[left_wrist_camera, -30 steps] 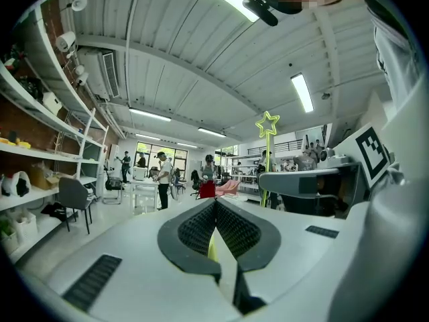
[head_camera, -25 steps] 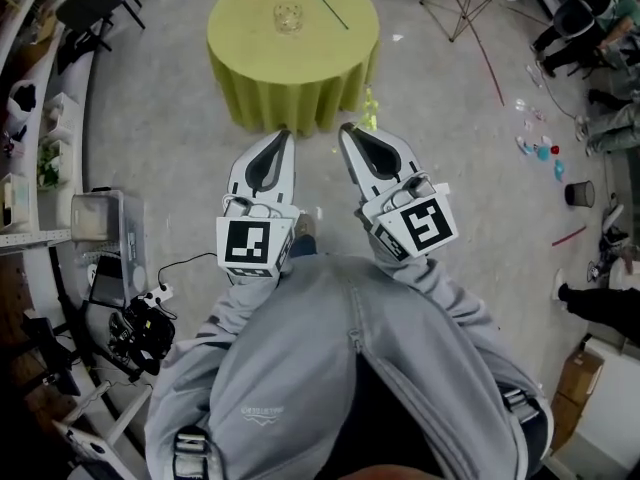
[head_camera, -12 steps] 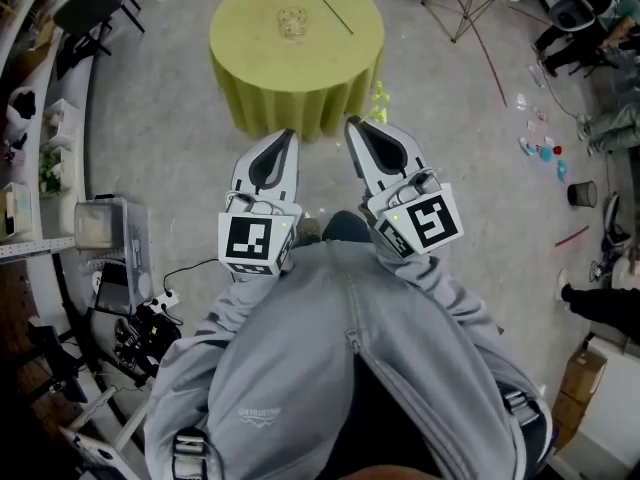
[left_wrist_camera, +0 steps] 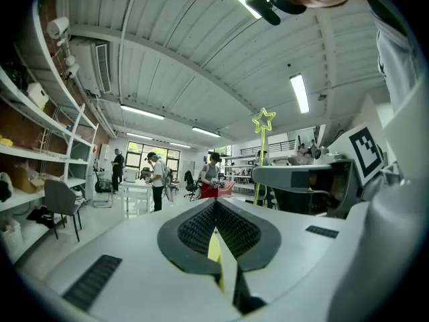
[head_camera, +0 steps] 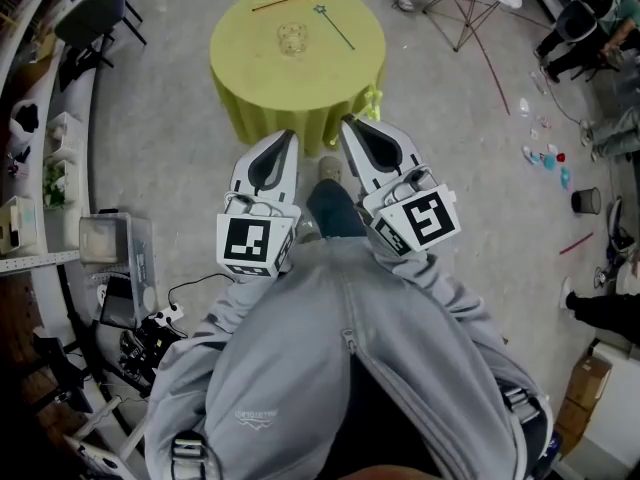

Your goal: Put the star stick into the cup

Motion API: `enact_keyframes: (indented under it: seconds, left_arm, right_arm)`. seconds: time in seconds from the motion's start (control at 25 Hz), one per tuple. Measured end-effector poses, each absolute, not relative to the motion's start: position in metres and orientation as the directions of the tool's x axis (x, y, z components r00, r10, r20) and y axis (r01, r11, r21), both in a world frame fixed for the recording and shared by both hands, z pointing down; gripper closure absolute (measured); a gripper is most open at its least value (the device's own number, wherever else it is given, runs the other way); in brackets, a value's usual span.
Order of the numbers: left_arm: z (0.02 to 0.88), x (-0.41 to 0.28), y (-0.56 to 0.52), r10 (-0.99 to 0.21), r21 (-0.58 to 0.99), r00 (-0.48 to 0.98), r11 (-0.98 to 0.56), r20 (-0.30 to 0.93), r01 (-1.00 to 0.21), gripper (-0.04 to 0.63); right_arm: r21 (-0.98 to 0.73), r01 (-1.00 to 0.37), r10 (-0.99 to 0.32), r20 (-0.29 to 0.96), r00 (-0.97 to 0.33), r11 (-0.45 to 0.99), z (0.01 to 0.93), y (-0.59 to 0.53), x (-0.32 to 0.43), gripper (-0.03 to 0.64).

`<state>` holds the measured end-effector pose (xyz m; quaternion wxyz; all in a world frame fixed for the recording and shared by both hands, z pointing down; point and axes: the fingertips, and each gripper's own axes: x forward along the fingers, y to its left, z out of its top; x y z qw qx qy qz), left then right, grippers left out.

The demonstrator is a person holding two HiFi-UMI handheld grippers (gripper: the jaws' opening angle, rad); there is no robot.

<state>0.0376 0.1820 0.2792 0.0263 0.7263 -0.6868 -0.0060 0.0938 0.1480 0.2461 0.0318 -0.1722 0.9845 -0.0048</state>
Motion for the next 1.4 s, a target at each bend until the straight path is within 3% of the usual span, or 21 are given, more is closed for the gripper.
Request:
enact_keyframes:
  seconds: [0.6, 1.4]
  left_arm:
    - [0.288, -0.026, 0.034, -1.0, 0.051, -0.008, 0.008, -0.008, -0.999, 0.578]
    - [0.294, -0.158, -0.228, -0.977, 0.072, -0.205, 0.209, 0.052, -0.975, 0.578]
  right_arm:
    - [0.012, -0.274, -0.272, -0.071, -0.96, 0.962, 0.255, -0.008, 0.026, 0.583]
    - [-0.046, -0.009, -0.009, -0.001, -1.0, 0.999, 0.283, -0.271, -0.123, 0.583]
